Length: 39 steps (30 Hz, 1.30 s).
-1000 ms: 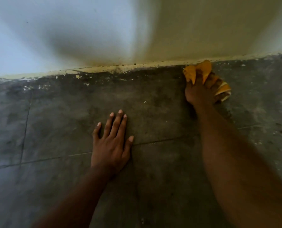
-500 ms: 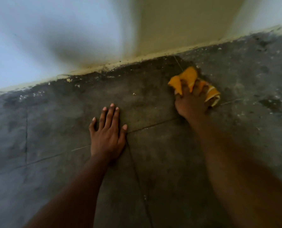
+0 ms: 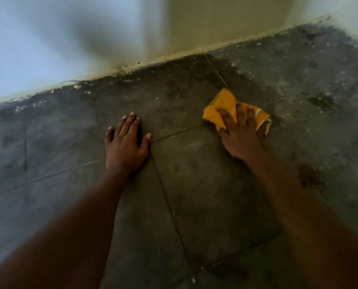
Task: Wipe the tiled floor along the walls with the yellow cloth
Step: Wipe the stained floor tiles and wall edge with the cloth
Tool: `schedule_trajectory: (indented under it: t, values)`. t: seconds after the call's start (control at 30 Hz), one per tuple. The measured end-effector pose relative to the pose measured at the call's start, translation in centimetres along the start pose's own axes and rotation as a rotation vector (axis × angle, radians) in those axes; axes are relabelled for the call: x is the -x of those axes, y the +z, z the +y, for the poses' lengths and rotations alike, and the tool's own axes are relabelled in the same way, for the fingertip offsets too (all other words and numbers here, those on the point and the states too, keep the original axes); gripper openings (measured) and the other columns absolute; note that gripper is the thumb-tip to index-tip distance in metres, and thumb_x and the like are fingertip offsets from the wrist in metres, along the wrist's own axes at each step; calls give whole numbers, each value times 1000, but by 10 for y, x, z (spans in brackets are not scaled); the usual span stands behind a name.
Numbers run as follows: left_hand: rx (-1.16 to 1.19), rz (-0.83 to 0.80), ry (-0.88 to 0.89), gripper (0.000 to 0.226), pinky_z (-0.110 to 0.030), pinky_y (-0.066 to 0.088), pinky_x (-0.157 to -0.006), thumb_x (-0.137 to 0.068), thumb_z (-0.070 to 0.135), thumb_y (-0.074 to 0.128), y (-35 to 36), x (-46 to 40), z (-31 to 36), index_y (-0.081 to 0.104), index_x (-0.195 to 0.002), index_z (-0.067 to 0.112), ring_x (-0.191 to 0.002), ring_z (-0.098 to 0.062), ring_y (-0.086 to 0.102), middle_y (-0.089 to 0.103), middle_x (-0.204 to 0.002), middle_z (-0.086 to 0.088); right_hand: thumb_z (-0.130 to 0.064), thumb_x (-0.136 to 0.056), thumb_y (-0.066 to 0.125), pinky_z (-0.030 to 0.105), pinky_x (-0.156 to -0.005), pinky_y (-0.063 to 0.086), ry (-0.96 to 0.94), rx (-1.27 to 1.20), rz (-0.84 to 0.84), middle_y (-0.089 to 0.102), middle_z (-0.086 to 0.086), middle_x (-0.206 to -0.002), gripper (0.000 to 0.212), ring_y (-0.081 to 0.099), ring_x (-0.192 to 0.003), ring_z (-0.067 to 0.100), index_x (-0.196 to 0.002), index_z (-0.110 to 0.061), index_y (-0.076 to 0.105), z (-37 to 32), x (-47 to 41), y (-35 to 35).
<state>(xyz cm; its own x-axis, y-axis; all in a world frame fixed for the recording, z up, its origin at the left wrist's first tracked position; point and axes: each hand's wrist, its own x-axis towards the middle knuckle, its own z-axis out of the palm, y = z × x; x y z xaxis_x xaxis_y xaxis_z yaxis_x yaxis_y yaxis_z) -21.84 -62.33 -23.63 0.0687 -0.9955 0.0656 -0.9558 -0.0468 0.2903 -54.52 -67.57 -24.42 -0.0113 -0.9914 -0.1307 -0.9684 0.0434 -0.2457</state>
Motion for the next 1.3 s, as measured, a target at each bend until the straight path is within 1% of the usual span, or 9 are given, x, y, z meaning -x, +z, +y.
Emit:
schedule_trajectory:
  t: [0.1,0.3,0.53,0.73,0.8,0.93,1.03,1.17,1.3]
  values:
    - [20,-10,12,68,-46,9,-131,-105,57,36,-7,6,8,34,-162,20,-161,-15,15,25,-173,1,-72,-99,17,69,-122,-1,-127,25,-32,-3,-1,-175,62,-4,-160,32,-158,-59,5,33,83,-6]
    - [106,-19,102,65,-37,9,-130,-104,51,46,3,31,24,38,-160,19,-160,-15,19,28,-171,-1,-58,-106,33,70,-121,-7,257,-96,34,-6,2,-175,61,-10,-159,37,-161,-51,8,47,48,-15]
    - [241,2,144,71,-32,10,-129,-93,56,46,25,96,81,52,-151,16,-157,-13,27,37,-168,-1,-63,-96,26,71,-119,19,-158,102,111,11,-3,-174,64,12,-160,30,-158,-59,12,84,176,8]
    - [230,5,258,67,-38,18,-131,-96,54,47,51,128,109,52,-151,17,-156,-12,29,38,-167,1,-56,-100,41,79,-116,5,337,-54,214,18,7,-172,59,10,-158,40,-158,-45,32,106,112,-1]
    - [269,-4,275,66,-41,24,-130,-96,55,46,51,140,117,53,-150,18,-155,-10,31,40,-165,2,-56,-96,43,81,-114,10,224,-19,235,24,11,-170,62,18,-156,45,-157,-42,37,91,125,9]
    - [316,-32,300,66,-44,27,-129,-96,56,47,48,162,139,56,-148,17,-154,-12,32,42,-165,0,-60,-96,32,72,-117,19,-110,135,129,16,-1,-173,64,18,-159,32,-158,-57,17,113,224,1]
    - [298,-36,362,65,-41,25,-129,-96,56,49,56,181,156,59,-146,15,-154,-15,35,44,-164,-2,-63,-97,28,69,-118,19,-4,131,156,18,-2,-173,61,20,-158,31,-158,-57,20,159,231,-15]
    - [321,-72,398,68,-39,25,-127,-96,58,47,62,199,170,59,-146,14,-155,-15,32,42,-164,-2,-62,-100,35,72,-122,3,296,-55,92,7,3,-174,62,3,-159,39,-159,-51,22,156,173,-15]
    - [387,-95,341,71,-43,27,-127,-92,61,48,53,220,190,60,-145,14,-154,-12,28,40,-165,-3,-56,-100,40,73,-120,10,32,23,128,8,0,-175,63,5,-160,36,-159,-54,18,130,243,-6]
